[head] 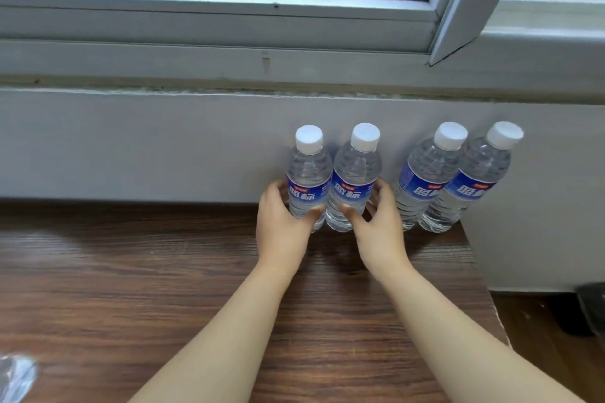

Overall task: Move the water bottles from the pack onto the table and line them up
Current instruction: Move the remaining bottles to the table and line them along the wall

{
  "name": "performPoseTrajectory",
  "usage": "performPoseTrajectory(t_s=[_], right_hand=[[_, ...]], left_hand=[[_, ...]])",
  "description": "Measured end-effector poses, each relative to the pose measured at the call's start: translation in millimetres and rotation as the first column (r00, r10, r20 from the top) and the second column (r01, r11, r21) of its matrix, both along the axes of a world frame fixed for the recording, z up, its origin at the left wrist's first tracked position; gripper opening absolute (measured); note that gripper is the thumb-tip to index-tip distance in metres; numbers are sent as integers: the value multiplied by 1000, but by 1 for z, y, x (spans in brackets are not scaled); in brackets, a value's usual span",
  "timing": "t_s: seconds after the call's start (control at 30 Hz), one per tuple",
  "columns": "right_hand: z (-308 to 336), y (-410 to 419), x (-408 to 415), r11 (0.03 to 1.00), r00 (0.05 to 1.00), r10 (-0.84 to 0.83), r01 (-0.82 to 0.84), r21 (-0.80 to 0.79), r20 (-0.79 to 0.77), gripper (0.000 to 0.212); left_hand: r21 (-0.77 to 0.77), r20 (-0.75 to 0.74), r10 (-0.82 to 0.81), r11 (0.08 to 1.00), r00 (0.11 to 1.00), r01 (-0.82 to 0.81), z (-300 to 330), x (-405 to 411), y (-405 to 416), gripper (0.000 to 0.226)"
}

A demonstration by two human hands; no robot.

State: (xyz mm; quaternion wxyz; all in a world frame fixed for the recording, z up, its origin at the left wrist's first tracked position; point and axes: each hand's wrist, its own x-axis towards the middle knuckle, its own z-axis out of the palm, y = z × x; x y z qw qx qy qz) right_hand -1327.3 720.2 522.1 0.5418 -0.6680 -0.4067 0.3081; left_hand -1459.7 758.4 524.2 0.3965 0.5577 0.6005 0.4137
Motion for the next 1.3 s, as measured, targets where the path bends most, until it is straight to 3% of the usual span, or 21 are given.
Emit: performPoseTrajectory(t_s=[0.13, 0.23, 0.57, 0.77, 0.87, 1.07, 1.3], right_hand=[[-4, 0, -6, 998, 998, -62, 62, 26, 20, 75], [-5, 5, -5, 996, 996, -87, 87, 22, 30, 71], [-2, 3, 9, 997, 991, 68, -65, -29, 112, 58], [-4, 2, 1, 1000, 996, -14, 14, -4, 89, 76], [-5, 7, 3, 999, 993, -33, 33, 0, 117, 73], [-9, 9, 5, 1000, 990, -20, 18, 11, 139, 70], [-28, 2, -4, 992, 984, -126, 126, 6, 127, 71]], left_hand=[[1, 48, -68, 998, 997, 68, -2, -3, 0, 58], [-17, 112, -97, 995, 989, 100, -4, -6, -3, 54], [-28, 164, -32, 999, 986, 37, -5, -3, -1, 53], [-23, 172, -22, 999, 985, 27, -4, -4, -1, 53], [-18, 181, -4, 1000, 983, 7, -2, -1, -3, 50], [-10, 170, 14, 1000, 985, -12, -4, 3, -5, 49], [-31, 59, -75, 997, 995, 77, -14, -4, -2, 62]])
